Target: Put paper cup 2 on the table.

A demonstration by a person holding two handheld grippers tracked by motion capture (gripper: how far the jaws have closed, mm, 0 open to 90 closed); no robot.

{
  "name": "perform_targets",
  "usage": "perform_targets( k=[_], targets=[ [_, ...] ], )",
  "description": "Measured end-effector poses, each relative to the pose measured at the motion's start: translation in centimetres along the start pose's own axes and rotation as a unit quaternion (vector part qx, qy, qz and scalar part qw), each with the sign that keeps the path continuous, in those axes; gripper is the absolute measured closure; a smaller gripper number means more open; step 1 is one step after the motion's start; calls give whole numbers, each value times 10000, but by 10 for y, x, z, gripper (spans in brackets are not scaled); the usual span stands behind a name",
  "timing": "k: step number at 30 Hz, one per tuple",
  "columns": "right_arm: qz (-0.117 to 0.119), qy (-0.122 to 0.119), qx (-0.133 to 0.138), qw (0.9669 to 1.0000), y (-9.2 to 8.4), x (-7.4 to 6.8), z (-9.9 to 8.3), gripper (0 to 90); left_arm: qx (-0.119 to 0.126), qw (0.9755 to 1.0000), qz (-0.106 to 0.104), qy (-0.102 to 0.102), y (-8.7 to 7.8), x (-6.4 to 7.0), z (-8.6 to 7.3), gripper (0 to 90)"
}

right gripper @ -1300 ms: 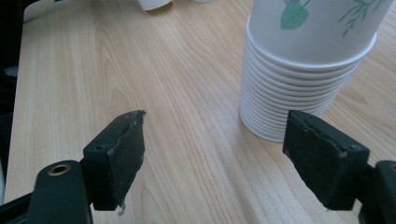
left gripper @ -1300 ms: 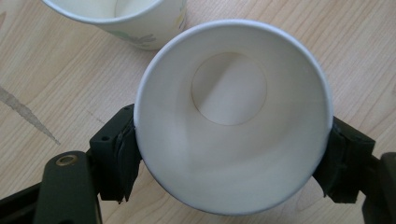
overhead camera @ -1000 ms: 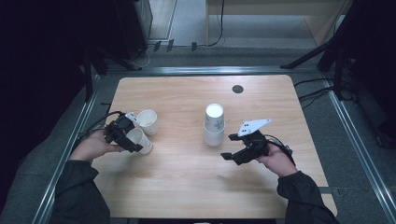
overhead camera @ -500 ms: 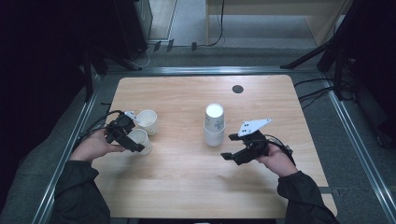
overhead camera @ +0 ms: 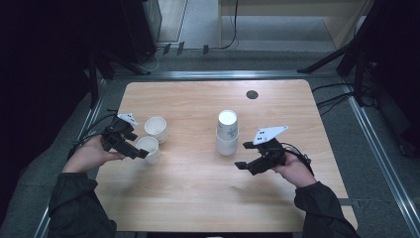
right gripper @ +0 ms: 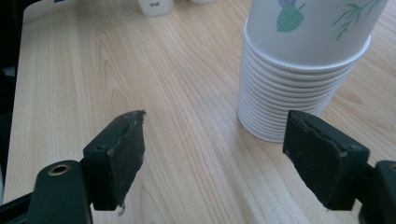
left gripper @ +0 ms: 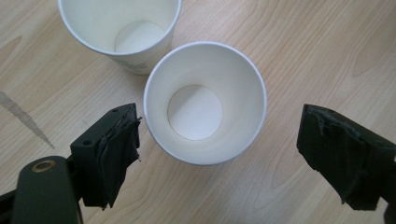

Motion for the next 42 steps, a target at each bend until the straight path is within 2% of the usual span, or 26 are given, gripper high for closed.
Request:
perform_targets(
  k=[8,12,17,20,26,29,34,42],
  targets=[
    [-6,3,17,10000,-1,0,0,215,467,9988,84,-95,-17,1,2,134],
    [-5,-5,14,10000,-1,0,0,215,744,9972,-24,-121,-22,5,8,134],
    [-15,-3,26,10000,-2,1,0,215,933,9956,-122,-36,-27,14,20,138],
    [-8,-11,29,10000,-3,0,0,215,940,9954,-179,-7,-24,20,28,137],
    [-1,-15,31,10000,-3,0,0,215,890,9952,-355,196,-12,34,43,136],
    [-7,-7,51,10000,-5,1,0,215,869,9954,-373,183,-5,38,50,136],
    [-19,-9,45,10000,-6,1,-1,215,1048,9931,-518,128,4,43,59,136],
    [-40,-17,38,10000,-7,0,-2,215,1079,9930,-398,265,20,55,71,137]
  ],
)
Point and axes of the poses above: each handheld gripper's, and its own axes: y roughly forward along the jaws, z roughly out of its top, x roughly to its right, the point moved 1 cm from there along y, roughly forward along the jaws, and after that the axes turned 4 degrees about y, right-handed, at the moved point
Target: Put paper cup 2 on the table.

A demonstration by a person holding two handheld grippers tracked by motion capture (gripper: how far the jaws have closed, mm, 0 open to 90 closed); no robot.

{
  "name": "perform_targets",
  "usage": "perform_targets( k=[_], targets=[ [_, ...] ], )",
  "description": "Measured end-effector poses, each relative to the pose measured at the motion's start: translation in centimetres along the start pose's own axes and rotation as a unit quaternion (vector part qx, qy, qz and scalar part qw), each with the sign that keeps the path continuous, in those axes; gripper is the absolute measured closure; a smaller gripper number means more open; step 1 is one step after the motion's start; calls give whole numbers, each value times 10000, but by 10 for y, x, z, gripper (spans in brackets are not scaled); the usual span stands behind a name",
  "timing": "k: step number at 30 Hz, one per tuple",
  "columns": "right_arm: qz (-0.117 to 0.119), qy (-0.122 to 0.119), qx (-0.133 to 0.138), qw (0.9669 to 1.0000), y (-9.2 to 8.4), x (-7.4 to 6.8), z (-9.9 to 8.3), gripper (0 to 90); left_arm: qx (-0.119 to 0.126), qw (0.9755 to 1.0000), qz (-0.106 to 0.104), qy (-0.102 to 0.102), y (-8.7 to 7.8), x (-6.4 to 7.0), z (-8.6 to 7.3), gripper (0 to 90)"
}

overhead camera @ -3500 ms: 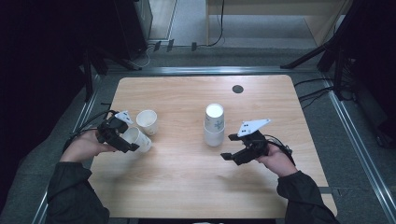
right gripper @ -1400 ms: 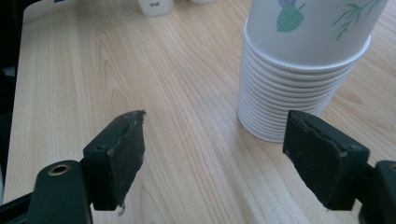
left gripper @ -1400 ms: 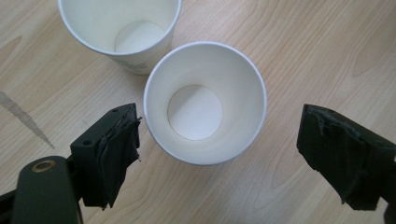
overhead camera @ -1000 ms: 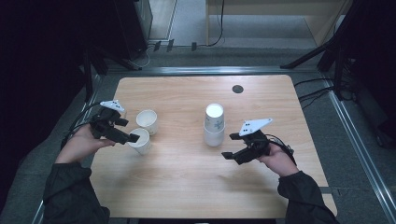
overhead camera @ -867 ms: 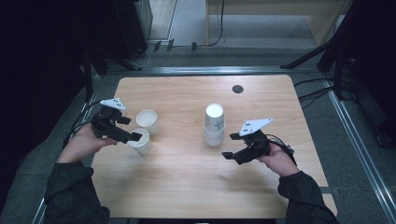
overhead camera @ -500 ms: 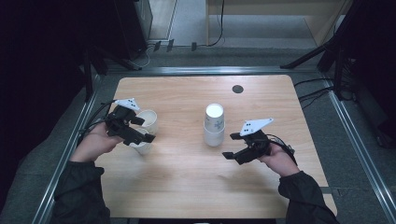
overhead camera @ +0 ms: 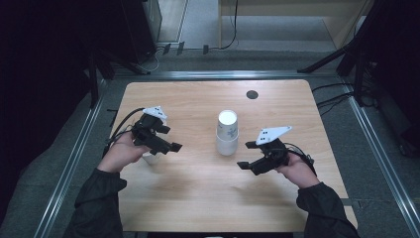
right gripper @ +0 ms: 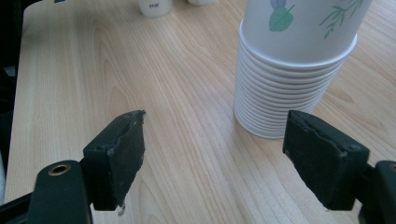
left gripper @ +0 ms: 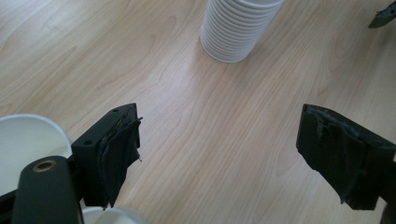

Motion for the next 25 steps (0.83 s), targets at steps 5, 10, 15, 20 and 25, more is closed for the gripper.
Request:
perform_targets(
  k=[5,10,15,20,25],
  targets=[
    [-26,-30,34,10000,-3,-1,-1,215,90,9999,83,104,12,10,8,137],
    [-24,-85,22,10000,-3,-3,-2,215,231,9997,55,95,28,21,16,136],
    [-28,-88,56,9999,-5,-4,-4,215,149,9997,81,157,42,30,22,136],
    [-50,-69,56,9999,-7,-5,-6,214,19,9993,101,352,52,38,24,131],
    [-48,-63,70,9999,-8,-5,-6,215,79,9993,86,353,54,39,26,131]
  ],
)
Point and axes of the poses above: each handheld gripper's, and its own axes: y roughly forward along the jaws, z roughly out of its top, x roughly to its right, the point moved 1 cm from there along y, roughly forward along the jaws, and after that the axes turned 4 degrees about y, right-handed, at the moved point
